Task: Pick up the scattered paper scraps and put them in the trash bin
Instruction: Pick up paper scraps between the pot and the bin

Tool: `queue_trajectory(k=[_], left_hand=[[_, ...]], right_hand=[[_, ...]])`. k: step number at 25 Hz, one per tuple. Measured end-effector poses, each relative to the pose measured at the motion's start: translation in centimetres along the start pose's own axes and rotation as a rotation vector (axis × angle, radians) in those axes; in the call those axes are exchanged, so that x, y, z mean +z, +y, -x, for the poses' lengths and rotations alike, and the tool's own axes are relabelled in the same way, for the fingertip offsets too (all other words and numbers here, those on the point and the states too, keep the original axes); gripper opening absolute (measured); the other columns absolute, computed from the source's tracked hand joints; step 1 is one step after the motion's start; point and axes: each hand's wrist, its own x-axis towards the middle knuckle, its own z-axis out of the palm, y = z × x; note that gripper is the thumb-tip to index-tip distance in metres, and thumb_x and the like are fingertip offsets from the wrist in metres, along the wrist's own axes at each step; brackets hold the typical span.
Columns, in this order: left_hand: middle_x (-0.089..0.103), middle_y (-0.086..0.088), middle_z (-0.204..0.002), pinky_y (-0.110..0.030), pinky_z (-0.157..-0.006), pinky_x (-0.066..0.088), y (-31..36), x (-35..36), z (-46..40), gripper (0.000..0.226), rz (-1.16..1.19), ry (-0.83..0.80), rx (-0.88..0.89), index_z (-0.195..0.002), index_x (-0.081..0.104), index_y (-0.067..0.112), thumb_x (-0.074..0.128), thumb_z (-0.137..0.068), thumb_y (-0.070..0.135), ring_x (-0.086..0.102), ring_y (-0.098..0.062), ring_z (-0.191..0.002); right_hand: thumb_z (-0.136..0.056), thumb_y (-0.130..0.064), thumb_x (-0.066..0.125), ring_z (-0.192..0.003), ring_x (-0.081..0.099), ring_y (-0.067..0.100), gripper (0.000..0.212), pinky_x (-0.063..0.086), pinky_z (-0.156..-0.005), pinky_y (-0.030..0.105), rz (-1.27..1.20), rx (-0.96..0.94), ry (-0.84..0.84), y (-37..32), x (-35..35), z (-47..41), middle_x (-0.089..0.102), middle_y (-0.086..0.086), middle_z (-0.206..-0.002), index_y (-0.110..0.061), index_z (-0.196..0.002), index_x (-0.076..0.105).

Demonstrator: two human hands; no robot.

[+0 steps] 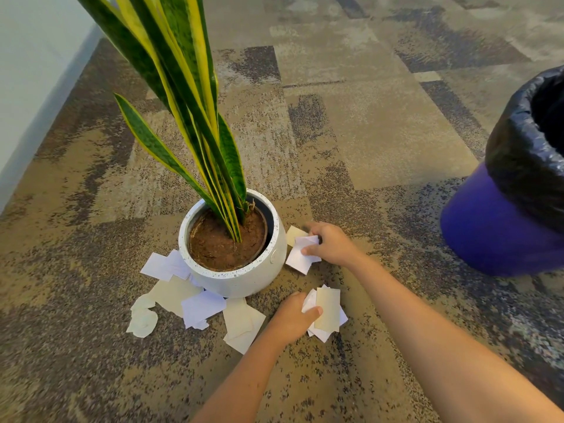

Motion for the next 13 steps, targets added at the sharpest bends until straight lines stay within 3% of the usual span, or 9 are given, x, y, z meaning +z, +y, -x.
queue_trajectory(k=[1, 3, 7, 10, 13], left_hand=[[0.056, -0.01, -0.126, -0.026, -0.083, 0.041, 0.0, 0.0, 0.0, 0.037, 0.007, 0.0, 0.002, -0.128, 0.053, 0.011, 0.051, -0.095, 0.028, 0.054, -0.021, -0.113], [0.056, -0.01, -0.125, -0.026, -0.083, 0.041, 0.0, 0.0, 0.1, 0.036, 0.026, 0.002, -0.001, -0.126, 0.053, 0.011, 0.052, -0.095, 0.028, 0.054, -0.02, -0.109], [0.056, -0.01, -0.125, -0.025, -0.082, 0.039, 0.0, 0.1, 0.0, 0.036, 0.049, -0.002, -0.016, -0.127, 0.053, 0.011, 0.052, -0.095, 0.028, 0.054, -0.021, -0.111], [0.057, -0.01, -0.125, -0.026, -0.081, 0.04, 0.0, 0.1, -0.1, 0.035, 0.044, 0.0, -0.014, -0.126, 0.053, 0.011, 0.053, -0.095, 0.028, 0.054, -0.021, -0.111], [0.056, -0.011, -0.124, -0.025, -0.081, 0.04, 0.0, 0.2, -0.2, 0.034, 0.023, -0.001, -0.007, -0.125, 0.054, 0.01, 0.052, -0.095, 0.027, 0.055, -0.021, -0.111]], right_hand=[[-0.08, -0.02, 0.074, -0.133, 0.041, 0.032, 0.023, 0.035, -0.105, 0.038, 0.036, 0.006, 0.029, -0.2, 0.5, -0.5, 0.048, 0.013, -0.142, -0.018, -0.101, 0.063], [-0.083, -0.019, 0.071, -0.128, 0.044, 0.035, 0.049, 0.038, -0.102, 0.04, 0.148, 0.06, 0.056, -0.3, 1.4, -1.3, 0.044, 0.019, -0.14, -0.002, -0.125, 0.054], [-0.081, -0.017, 0.073, -0.123, 0.046, 0.036, 0.058, 0.044, -0.099, 0.044, 0.223, 0.158, 0.101, -0.3, 2.4, -1.4, 0.044, 0.019, -0.135, -0.004, -0.131, 0.044], [-0.077, -0.012, 0.077, -0.116, 0.053, 0.034, 0.06, 0.048, -0.091, 0.042, 0.035, 0.198, 0.135, -0.3, 2.0, -1.0, 0.054, 0.017, -0.129, -0.005, -0.127, 0.044], [-0.079, -0.015, 0.075, -0.107, 0.06, 0.031, 0.047, 0.047, -0.082, 0.037, -0.185, 0.21, 0.17, 0.1, 0.9, 0.3, 0.064, 0.014, -0.117, -0.005, -0.122, 0.058]])
